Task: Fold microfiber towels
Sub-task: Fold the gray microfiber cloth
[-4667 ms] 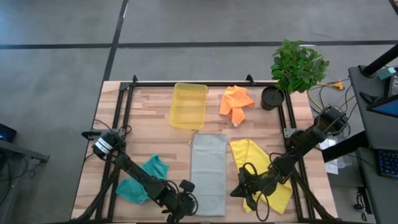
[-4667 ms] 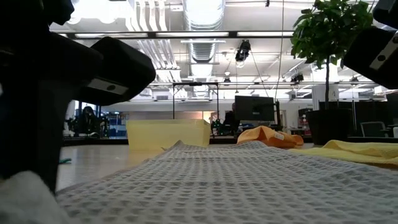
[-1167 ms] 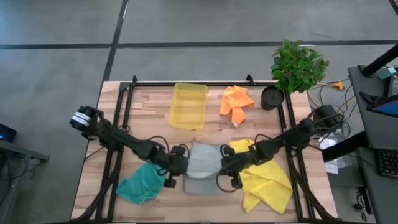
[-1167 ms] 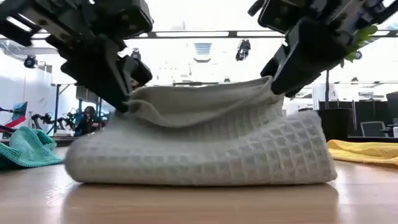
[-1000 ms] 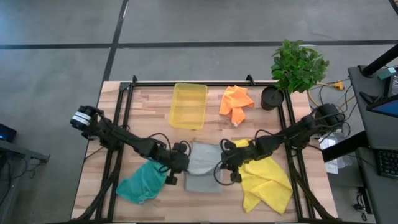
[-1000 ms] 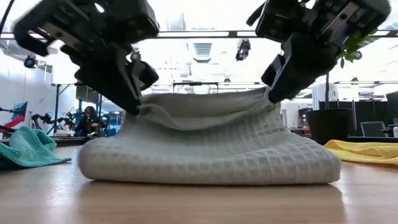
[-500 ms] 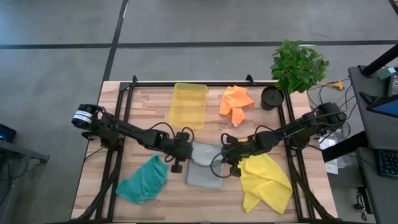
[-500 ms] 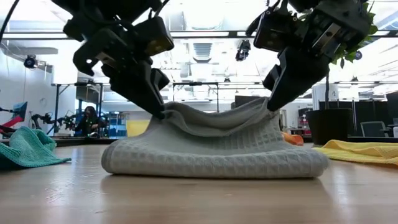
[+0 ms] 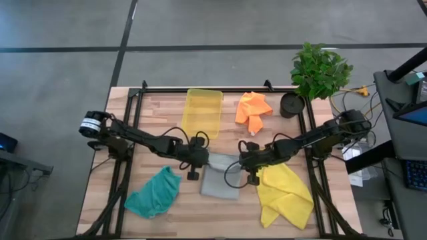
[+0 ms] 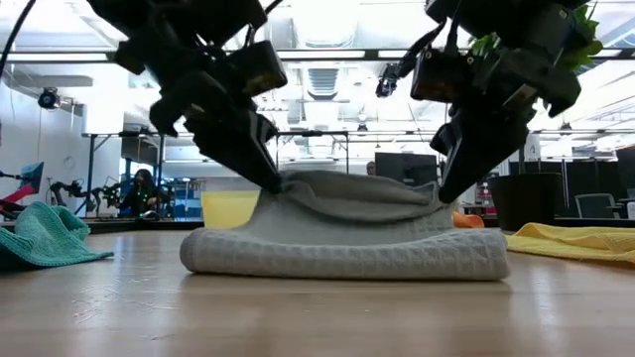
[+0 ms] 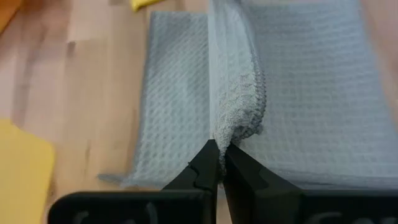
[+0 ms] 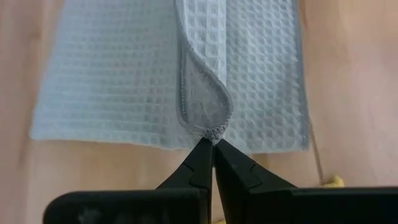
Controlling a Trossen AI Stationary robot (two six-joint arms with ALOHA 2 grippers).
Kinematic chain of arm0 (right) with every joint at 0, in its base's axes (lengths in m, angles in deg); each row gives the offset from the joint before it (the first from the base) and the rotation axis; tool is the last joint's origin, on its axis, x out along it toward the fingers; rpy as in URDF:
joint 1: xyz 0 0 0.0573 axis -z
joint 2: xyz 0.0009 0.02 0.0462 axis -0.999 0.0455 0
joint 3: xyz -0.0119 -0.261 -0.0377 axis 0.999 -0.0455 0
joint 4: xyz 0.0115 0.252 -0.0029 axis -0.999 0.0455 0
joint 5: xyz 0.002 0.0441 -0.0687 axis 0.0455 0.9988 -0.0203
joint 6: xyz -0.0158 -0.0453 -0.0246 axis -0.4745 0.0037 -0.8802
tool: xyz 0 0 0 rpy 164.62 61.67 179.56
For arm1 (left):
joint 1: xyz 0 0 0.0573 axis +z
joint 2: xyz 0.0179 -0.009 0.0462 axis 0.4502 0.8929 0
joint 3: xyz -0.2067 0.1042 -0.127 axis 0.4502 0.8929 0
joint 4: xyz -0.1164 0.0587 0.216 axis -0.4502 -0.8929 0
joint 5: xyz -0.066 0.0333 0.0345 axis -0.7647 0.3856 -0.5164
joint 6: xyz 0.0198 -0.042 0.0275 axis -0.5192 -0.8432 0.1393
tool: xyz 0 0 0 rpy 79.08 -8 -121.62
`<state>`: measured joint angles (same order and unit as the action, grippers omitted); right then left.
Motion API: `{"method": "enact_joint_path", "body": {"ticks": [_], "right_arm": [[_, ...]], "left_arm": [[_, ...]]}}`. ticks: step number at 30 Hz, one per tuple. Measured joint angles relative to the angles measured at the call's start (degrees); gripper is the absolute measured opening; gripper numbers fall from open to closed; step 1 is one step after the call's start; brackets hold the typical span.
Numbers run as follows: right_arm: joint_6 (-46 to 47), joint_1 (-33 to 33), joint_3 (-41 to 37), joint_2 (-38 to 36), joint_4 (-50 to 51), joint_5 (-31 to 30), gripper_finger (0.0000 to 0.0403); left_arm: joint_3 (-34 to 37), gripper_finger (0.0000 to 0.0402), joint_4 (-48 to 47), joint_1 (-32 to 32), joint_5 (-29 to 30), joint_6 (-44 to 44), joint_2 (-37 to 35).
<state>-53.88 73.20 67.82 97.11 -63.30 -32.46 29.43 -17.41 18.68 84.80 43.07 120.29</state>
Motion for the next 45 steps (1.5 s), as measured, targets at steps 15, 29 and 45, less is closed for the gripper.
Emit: {"method": "enact_joint_path", "body": {"ticks": [15,29,45], "right_arm": [[5.4,4.8,-0.4,0.9,-0.1,-2.7,0.0054],[9.2,5.2,-0.4,-5.3,0.3,-4.7,0.0105],[8.8,-7.3,-0.4,-4.2,-8.6,-1.9,0.0077]], "left_arm": [[0.0,0.0067,0.7,3.2,3.4,-0.3,3.6],[-0.3,0.0129,-2.5,5.9,0.8,-7.4,-2.4],[-0.3,0.0005,2.1,-8.5,-5.4,-6.3,-1.7]]}}
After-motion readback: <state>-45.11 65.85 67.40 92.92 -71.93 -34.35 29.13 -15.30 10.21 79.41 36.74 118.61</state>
